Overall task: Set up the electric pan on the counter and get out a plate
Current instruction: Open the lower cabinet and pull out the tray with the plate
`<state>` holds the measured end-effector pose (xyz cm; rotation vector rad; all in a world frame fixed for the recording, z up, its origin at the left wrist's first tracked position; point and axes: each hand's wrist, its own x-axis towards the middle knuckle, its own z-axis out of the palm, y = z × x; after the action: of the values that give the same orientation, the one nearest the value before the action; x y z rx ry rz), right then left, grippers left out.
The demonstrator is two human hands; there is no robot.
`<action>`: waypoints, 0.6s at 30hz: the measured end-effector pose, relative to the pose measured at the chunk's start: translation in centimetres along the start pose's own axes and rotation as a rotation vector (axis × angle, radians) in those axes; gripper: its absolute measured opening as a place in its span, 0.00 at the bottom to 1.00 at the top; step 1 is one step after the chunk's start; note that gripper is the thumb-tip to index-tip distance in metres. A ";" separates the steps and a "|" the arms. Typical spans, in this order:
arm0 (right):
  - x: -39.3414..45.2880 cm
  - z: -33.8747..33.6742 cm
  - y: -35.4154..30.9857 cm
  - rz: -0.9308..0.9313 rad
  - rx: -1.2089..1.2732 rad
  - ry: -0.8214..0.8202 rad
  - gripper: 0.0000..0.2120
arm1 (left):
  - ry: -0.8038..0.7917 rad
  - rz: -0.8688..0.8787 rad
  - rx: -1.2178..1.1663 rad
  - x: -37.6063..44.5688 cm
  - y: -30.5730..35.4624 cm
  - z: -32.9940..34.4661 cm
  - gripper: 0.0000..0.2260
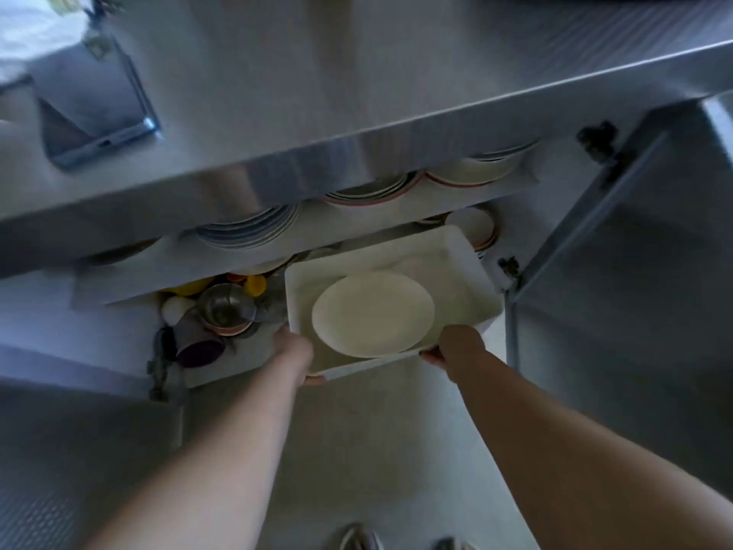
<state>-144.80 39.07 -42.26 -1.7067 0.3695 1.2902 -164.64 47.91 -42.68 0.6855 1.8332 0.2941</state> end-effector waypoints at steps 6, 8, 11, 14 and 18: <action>-5.4 -3.0 -0.4 0.040 -0.018 0.006 0.15 | 0.042 0.015 0.075 -7.7 -0.1 -2.6 0.14; -7.5 -4.0 -0.5 0.048 -0.004 0.008 0.13 | 0.038 0.035 0.117 -10.4 -0.1 -3.5 0.14; -10.7 -5.3 -0.6 0.028 -0.009 0.025 0.14 | 0.047 0.046 0.121 -13.1 -0.2 -4.9 0.16; -13.3 -6.5 -0.2 -0.023 -0.056 0.036 0.16 | 0.036 0.058 0.115 -16.0 -0.6 -6.0 0.14; -16.9 -8.1 1.2 -0.055 -0.020 0.043 0.17 | -0.011 0.079 0.127 -20.1 -1.8 -8.3 0.13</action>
<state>-147.63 27.14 -28.04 -1.7516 0.3333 1.2233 -168.24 35.82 -24.92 0.8474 1.8287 0.2258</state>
